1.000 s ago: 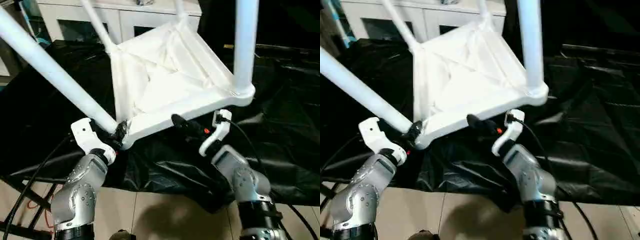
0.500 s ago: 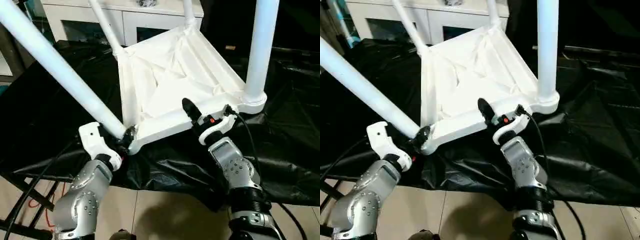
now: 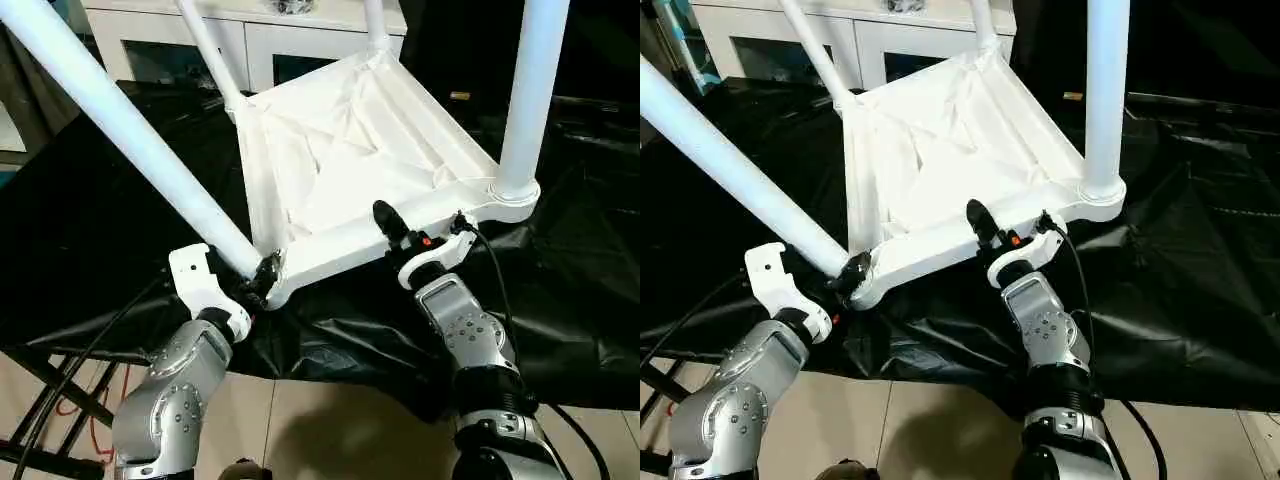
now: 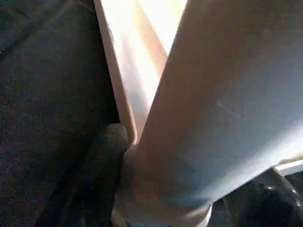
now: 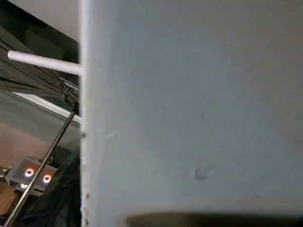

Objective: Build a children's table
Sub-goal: Flip table

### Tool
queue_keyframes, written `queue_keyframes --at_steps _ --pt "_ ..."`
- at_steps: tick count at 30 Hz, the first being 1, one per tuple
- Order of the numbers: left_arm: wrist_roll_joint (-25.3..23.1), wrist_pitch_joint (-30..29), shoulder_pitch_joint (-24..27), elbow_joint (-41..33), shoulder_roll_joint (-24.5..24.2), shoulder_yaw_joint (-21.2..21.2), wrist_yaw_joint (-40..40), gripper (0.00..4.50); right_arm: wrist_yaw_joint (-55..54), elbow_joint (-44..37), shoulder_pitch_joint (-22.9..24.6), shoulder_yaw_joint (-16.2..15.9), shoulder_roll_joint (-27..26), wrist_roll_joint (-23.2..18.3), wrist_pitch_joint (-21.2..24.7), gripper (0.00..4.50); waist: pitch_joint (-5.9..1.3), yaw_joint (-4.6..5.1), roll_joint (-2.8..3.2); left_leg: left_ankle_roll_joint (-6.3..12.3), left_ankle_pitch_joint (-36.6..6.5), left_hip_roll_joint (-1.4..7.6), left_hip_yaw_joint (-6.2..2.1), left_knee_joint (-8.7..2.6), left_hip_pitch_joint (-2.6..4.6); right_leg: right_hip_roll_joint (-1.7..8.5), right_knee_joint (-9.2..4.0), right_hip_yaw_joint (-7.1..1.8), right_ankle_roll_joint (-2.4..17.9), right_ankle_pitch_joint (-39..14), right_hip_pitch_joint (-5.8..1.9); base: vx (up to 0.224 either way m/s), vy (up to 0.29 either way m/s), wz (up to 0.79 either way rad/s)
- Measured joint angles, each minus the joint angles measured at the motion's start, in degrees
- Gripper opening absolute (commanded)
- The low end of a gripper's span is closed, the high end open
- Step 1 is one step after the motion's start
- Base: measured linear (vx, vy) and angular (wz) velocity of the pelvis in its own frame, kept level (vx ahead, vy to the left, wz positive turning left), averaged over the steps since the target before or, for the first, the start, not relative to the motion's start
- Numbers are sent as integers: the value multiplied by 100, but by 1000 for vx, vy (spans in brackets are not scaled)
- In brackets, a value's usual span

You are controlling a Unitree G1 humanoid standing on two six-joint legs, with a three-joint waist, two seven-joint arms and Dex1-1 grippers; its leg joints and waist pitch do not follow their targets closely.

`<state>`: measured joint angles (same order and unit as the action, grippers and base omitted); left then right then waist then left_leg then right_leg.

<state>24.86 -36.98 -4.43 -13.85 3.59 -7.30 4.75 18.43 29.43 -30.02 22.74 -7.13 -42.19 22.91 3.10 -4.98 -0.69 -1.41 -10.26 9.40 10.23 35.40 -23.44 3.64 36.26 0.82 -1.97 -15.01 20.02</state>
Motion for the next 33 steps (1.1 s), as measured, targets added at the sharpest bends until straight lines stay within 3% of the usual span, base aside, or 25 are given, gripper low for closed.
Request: queue_keyframes --at_steps 4,5,8,20,25,30,33 --pt "-38 15 9 8 -5 92 10 274 9 -3 0 32 10 -3 -24 242 -2 2 7 -4 2 0 0 0 1 0 0 0 -2 2 0 0 0 0" --pt "-40 15 8 14 -18 105 31 309 4 -3 1 52 10 -33 -25 231 -2 2 13 -7 4 1 0 0 1 -1 1 0 -3 3 0 0 0 0" --pt "77 -93 12 42 -148 99 363 344 -49 -27 2 60 56 -58 -28 214 -7 3 31 -16 9 2 0 -4 1 -2 0 0 -6 5 2 0 0 0" --pt "505 -452 550 -336 -793 392 1385 436 -488 -480 31 193 175 -58 -119 207 -2 -26 105 -32 34 3 5 -43 0 -5 -2 2 -8 8 15 0 0 0" --pt "390 -469 917 -543 -1325 833 1747 450 -747 -948 62 200 342 -1 -152 207 8 -46 132 -29 46 3 9 -55 -4 -5 -3 3 -14 12 16 0 0 0" --pt "30 -246 861 -1014 -1872 1344 2035 450 -945 -1379 159 141 543 284 -157 207 3 -16 144 -35 51 4 12 -63 -2 -5 -2 1 -17 15 24 0 0 0" --pt "-197 -14 752 -1181 -1905 1632 2149 450 -1004 -1630 263 25 740 516 -164 207 1 -3 148 -35 52 4 19 -63 -2 -5 -2 -3 -19 16 29 0 0 0"
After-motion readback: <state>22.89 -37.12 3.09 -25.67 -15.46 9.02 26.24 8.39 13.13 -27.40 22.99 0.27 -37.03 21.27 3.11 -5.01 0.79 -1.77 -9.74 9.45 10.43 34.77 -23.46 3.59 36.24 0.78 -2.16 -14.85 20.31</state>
